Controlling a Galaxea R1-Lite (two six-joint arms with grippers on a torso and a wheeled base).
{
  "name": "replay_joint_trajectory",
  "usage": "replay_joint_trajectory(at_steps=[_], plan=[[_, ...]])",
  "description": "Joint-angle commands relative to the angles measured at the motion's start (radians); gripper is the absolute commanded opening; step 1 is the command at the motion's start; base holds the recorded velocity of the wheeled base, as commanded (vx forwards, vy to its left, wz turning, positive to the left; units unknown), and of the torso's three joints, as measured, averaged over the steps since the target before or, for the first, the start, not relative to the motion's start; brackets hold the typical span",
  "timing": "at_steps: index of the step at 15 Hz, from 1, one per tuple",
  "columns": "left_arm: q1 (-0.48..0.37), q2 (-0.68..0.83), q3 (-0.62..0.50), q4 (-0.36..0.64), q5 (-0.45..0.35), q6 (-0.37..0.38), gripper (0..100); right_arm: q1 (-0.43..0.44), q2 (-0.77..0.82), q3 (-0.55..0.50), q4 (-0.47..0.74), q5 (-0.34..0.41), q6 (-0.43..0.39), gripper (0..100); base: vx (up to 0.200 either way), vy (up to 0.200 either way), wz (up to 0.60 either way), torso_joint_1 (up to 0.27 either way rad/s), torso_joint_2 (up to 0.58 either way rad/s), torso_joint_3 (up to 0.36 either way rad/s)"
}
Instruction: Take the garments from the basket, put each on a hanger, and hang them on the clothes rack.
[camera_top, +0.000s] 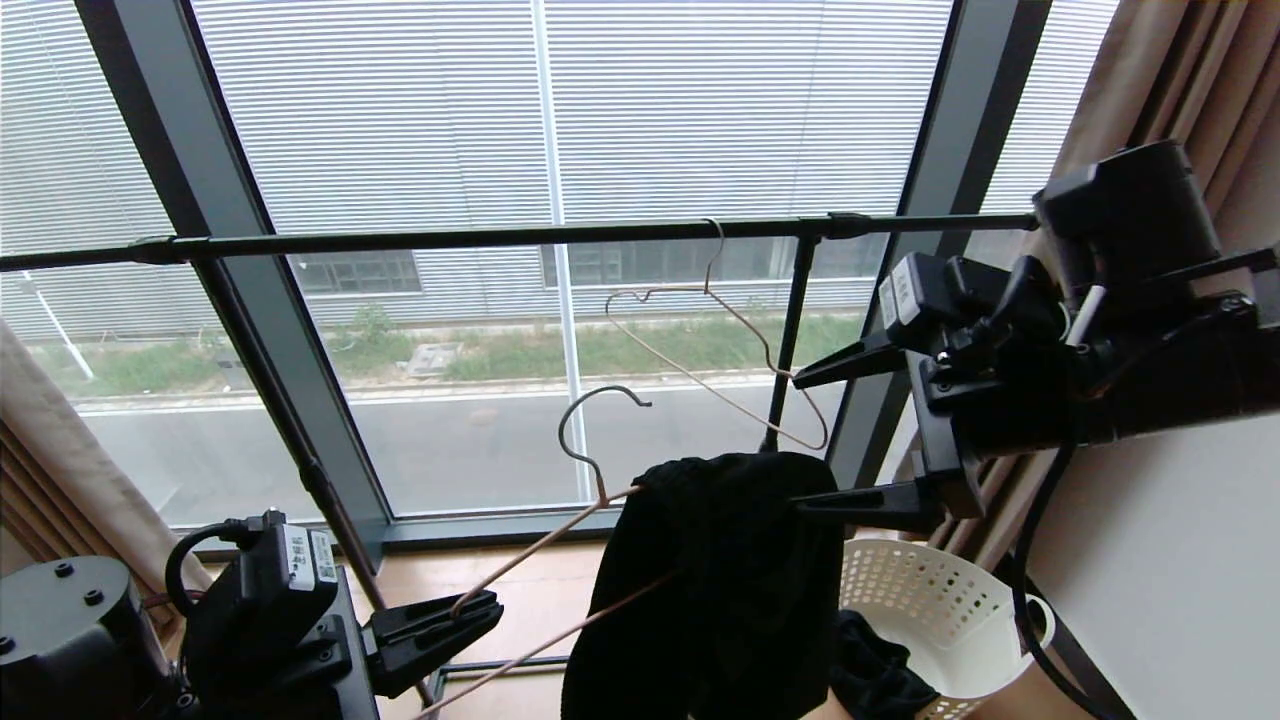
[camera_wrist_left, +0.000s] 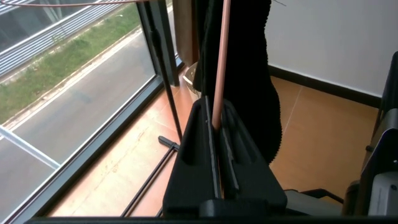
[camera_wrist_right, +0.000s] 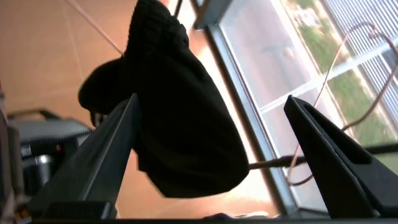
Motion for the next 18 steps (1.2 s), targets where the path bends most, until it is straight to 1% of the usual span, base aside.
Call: replay_joint_trajectory(at_steps=[1,2,3,4,5,6,7,8,9,18], plan=[[-0.019,-0.008,0.0,0.0,0.001,-0.001,0,-0.013,0.204,-0.227,0.231,0.08,-0.158,100,0.0,0.0,0.0,0.0,0.0,0.0],[-0.02,-0.008,0.0,0.0,0.001,-0.003,0,-0.008,0.256,-0.325,0.352,0.104,-0.193,100,0.0,0.0,0.0,0.0,0.0,0.0],[-0.023,-0.008,0.0,0.0,0.001,-0.003,0,-0.005,0.276,-0.368,0.403,0.106,-0.196,100,0.0,0.0,0.0,0.0,0.0,0.0],[-0.031,-0.008,0.0,0.0,0.001,-0.003,0,0.025,0.325,-0.481,0.507,0.135,-0.193,100,0.0,0.0,0.0,0.0,0.0,0.0],[-0.032,-0.008,0.0,0.0,0.001,-0.004,0,0.031,0.34,-0.516,0.527,0.155,-0.188,100,0.0,0.0,0.0,0.0,0.0,0.0],[-0.032,-0.008,0.0,0.0,0.001,-0.004,0,0.036,0.345,-0.523,0.528,0.155,-0.185,100,0.0,0.0,0.0,0.0,0.0,0.0],[-0.032,-0.008,0.0,0.0,0.001,-0.004,0,0.068,0.36,-0.533,0.53,0.157,-0.178,100,0.0,0.0,0.0,0.0,0.0,0.0],[-0.032,-0.009,0.0,0.0,0.001,-0.004,0,0.078,0.366,-0.532,0.53,0.157,-0.178,100,0.0,0.0,0.0,0.0,0.0,0.0],[-0.032,-0.014,0.0,0.0,0.001,-0.003,0,0.105,0.376,-0.532,0.53,0.155,-0.176,100,0.0,0.0,0.0,0.0,0.0,0.0],[-0.032,-0.015,0.0,0.0,0.001,-0.004,0,0.136,0.419,-0.543,0.518,0.154,-0.158,100,0.0,0.0,0.0,0.0,0.0,0.0]])
